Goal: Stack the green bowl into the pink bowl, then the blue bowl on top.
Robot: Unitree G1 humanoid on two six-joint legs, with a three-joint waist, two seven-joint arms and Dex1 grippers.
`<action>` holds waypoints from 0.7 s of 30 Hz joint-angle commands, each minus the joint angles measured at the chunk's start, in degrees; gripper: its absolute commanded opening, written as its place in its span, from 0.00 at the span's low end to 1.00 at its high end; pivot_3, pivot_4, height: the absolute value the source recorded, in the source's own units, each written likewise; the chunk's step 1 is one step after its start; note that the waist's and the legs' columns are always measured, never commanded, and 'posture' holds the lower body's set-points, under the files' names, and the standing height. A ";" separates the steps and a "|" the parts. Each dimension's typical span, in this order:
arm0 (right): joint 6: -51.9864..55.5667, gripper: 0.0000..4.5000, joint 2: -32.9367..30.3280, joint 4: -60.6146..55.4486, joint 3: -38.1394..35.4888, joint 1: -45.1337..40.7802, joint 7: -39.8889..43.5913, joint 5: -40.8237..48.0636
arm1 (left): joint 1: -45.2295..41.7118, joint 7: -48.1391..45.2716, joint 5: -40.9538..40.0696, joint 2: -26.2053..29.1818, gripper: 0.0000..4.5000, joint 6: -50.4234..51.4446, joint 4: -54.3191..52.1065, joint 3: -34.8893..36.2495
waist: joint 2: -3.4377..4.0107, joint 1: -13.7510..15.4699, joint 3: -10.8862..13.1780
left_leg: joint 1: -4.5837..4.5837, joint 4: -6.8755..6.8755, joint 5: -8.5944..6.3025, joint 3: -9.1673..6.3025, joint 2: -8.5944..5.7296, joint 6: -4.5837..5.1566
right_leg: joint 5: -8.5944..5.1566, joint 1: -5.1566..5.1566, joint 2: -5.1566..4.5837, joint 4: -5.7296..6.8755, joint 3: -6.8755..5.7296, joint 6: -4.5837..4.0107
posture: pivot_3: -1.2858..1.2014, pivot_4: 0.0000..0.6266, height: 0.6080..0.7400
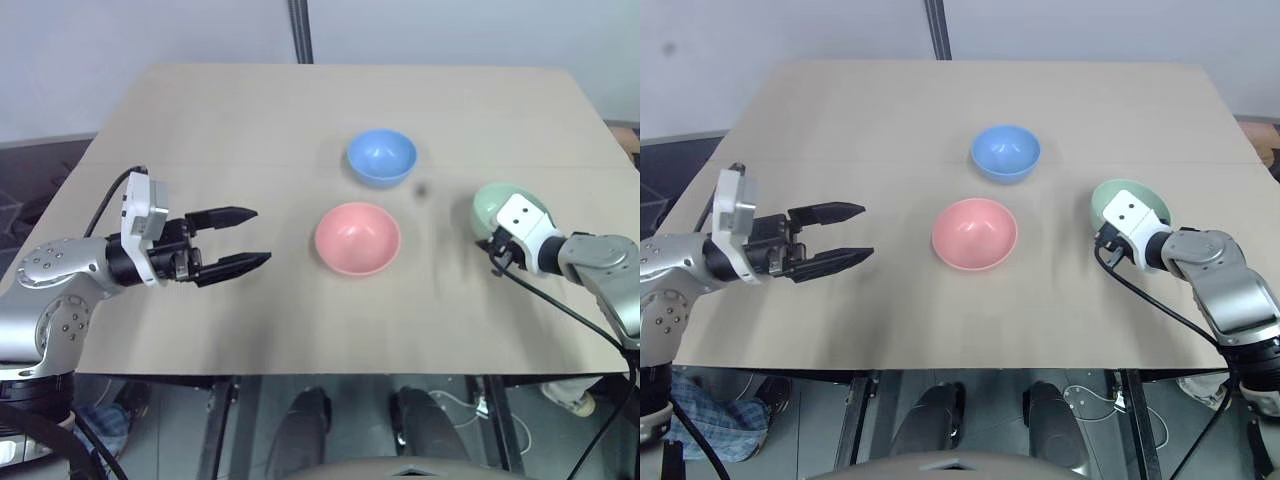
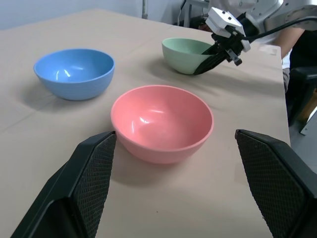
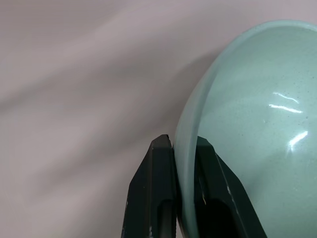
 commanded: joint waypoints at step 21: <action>9.29 0.01 20.97 -18.74 16.18 -24.82 3.98 7.38 | -4.27 -4.36 -0.31 2.77 0.90 -0.41 0.61 -0.64 | 0.08 0.02 0.05 | -0.08 -0.08 0.00 -0.13 0.00 -0.01 | 0.00 -0.10 0.02 -0.02 -0.11 -0.01 | 0.52 0.24 1.00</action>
